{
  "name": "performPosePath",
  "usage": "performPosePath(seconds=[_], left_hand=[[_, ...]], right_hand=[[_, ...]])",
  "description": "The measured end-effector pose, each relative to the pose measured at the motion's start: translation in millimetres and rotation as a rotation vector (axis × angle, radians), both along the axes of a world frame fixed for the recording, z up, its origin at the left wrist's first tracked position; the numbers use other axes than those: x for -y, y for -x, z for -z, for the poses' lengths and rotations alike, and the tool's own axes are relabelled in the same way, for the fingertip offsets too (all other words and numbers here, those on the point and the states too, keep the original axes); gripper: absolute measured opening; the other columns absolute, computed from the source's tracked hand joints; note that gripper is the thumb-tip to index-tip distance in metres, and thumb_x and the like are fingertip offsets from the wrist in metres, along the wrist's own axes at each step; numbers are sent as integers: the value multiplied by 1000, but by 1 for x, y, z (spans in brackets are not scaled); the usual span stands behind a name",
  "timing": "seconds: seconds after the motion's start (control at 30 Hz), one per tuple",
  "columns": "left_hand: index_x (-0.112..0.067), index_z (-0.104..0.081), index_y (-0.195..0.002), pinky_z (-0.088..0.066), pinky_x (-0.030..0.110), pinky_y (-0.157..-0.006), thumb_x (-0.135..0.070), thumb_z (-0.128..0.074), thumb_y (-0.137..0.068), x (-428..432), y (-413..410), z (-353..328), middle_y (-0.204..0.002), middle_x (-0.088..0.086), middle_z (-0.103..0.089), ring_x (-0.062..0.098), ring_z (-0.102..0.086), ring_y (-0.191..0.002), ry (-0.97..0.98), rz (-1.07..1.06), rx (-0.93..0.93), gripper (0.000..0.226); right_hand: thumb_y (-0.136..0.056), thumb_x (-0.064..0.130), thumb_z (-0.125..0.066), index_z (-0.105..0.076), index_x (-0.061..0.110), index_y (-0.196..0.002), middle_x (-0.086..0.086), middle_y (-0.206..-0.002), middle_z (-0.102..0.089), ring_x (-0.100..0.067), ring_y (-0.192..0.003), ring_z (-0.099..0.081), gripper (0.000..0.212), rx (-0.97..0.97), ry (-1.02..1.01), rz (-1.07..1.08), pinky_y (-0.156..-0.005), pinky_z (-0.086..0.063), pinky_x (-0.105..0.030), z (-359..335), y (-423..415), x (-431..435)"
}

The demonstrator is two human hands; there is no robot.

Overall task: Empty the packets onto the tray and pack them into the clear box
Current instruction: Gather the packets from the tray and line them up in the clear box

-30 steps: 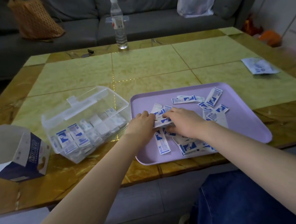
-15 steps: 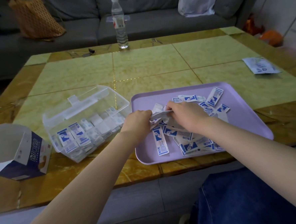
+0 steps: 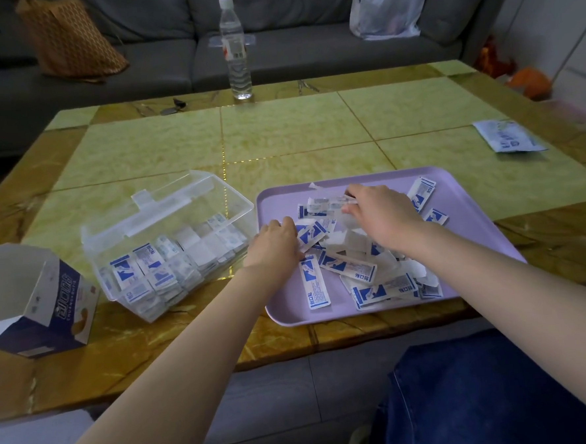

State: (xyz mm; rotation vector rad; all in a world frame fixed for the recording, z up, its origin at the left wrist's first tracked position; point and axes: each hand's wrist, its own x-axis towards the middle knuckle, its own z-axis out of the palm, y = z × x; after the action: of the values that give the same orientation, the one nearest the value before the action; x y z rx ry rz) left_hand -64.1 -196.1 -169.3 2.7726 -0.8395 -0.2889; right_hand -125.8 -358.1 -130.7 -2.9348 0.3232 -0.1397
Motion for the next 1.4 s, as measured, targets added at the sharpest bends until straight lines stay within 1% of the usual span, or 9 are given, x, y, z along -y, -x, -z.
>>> performPosePath(seconds=[0.23,0.37,0.53,0.63,0.8,0.87,1.03,1.17,1.4], left_hand=[[-5,-57,-103,-41,34,-77,-19,-55,-90,-6,3,-5,-106,13,-56,31,-54,-99,-17,35,-19,20],[-9,-62,-96,-40,32,-70,-21,-55,-91,-11,7,-12,-102,9,-56,28,-55,-96,70,35,18,14],[-14,-61,-100,-36,30,-66,-22,-58,-90,-16,11,-29,-100,5,-60,25,-54,-97,179,49,126,13],[-14,-47,-108,-38,33,-64,-20,-61,-88,-19,13,-33,-99,6,-64,28,-57,-91,256,13,138,25],[-14,-29,-133,-44,38,-68,-22,-61,-88,-24,15,-29,-98,9,-65,33,-60,-91,311,-59,83,56],[-17,-35,-135,-42,34,-69,-25,-60,-88,-26,15,-28,-103,5,-64,31,-59,-97,253,-54,87,53],[-14,-63,-92,-34,29,-63,-32,-61,-88,-28,14,-28,-87,0,-49,25,-55,-92,175,-35,85,19],[-16,-66,-102,-39,32,-77,-35,-59,-88,-30,12,-22,-107,7,-47,25,-45,-108,111,13,111,24],[-11,-46,-108,-25,28,-71,-22,-47,-95,-30,17,-31,-103,7,-61,29,-55,-96,123,76,157,17]], right_hand=[[-99,21,-45,-54,3,-119,-14,-119,-60,-32,-105,-57,29,-13,-31,25,-76,-44,-34,-6,-4,-5],[-98,19,-47,-51,4,-113,-9,-90,-60,-26,-72,-51,22,-2,-35,28,-56,-34,-29,-10,-7,-10],[-94,4,-47,-62,9,-88,-1,-82,-55,-22,-76,-51,17,41,-115,-61,-65,-37,-29,-7,-7,-19],[-88,-4,-46,-60,14,-76,-6,-78,-57,-27,-77,-54,25,8,-122,-110,-65,-43,-35,-7,-9,-26],[-94,7,-45,-44,23,-66,1,-71,-50,-23,-72,-48,32,-129,-162,-195,-53,-31,-31,-11,-7,-36],[-95,7,-43,-45,20,-70,-3,-73,-52,-24,-73,-49,28,-156,-164,-225,-57,-31,-32,-12,-6,-39],[-99,17,-40,-54,12,-94,-13,-100,-63,-30,-89,-56,16,-201,-195,-255,-71,-38,-35,-5,-2,-42],[-92,36,-55,-46,14,-117,-6,-110,-61,-25,-94,-59,35,-247,-247,-246,-80,-48,-39,2,5,-45],[-88,14,-60,-43,18,-123,-9,-108,-65,-29,-93,-60,39,-7,-224,-233,-76,-48,-38,1,5,-47]])
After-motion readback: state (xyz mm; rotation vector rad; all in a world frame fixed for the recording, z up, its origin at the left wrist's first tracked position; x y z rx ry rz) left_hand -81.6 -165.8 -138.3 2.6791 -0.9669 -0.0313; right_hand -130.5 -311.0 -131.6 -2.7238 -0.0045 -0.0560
